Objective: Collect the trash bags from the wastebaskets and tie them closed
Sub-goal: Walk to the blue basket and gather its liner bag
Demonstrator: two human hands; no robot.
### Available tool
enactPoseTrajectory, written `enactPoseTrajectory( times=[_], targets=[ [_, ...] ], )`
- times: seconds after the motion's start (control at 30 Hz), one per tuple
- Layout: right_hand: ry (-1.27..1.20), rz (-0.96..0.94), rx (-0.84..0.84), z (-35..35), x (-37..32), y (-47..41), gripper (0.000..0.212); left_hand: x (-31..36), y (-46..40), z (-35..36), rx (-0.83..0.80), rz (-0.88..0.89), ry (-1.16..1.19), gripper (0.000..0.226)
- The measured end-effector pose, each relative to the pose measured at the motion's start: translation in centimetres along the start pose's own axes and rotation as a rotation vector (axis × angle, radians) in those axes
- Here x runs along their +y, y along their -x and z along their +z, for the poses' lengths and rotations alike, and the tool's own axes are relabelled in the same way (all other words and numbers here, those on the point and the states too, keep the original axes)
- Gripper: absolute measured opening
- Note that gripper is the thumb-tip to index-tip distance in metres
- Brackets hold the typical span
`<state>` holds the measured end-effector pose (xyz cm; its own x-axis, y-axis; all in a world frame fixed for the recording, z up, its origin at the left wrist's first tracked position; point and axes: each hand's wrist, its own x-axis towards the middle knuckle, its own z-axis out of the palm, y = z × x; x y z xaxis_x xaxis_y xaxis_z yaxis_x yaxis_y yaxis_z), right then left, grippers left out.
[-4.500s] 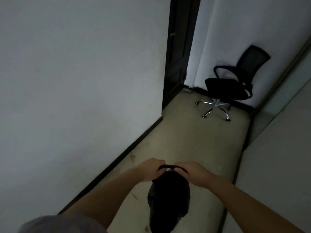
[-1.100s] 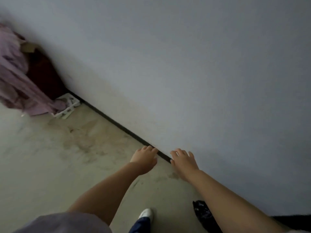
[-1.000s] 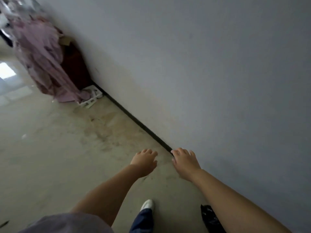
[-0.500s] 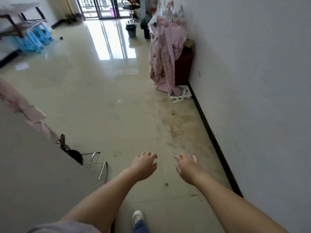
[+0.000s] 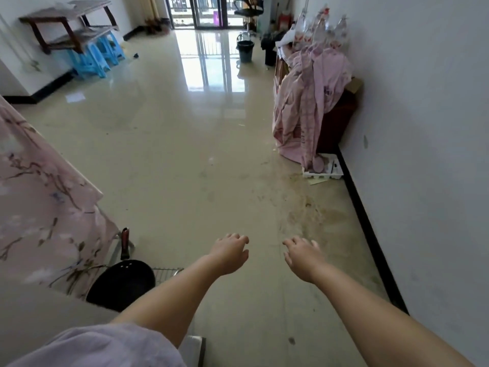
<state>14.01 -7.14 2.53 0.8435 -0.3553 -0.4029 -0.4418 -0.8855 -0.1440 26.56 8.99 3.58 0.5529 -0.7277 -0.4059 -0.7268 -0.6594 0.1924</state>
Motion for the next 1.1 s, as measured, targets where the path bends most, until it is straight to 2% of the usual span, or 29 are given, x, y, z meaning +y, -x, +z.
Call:
enactPoseTrajectory(
  times=[0.23,0.5,0.67,0.87,1.1],
  targets=[
    [0.018,-0.019,0.02,-5.6,2.3,-12.3,0.039,-2.4,-11.6,-5.5,0.029,-0.015,0.041,0.041],
    [0.065,-0.104,-0.006,-14.3,6.4,-29.1,0.038,-6.0,-25.5,-13.5,0.099,-0.166,0.132,0.039],
    [0.089,-0.145,-0.056,-19.2,6.2,-39.2,0.038,-9.0,-33.2,-17.6,0.099,-0.219,0.174,0.039],
    [0.145,-0.178,-0.118,-23.3,3.8,-52.7,0.039,-16.5,-43.6,-22.2,0.103,-0.269,0.192,0.039],
    [0.113,-0.13,-0.107,-31.0,0.2,-69.4,0.039,-27.1,-57.0,-31.5,0.067,-0.205,0.111,0.039]
  ],
)
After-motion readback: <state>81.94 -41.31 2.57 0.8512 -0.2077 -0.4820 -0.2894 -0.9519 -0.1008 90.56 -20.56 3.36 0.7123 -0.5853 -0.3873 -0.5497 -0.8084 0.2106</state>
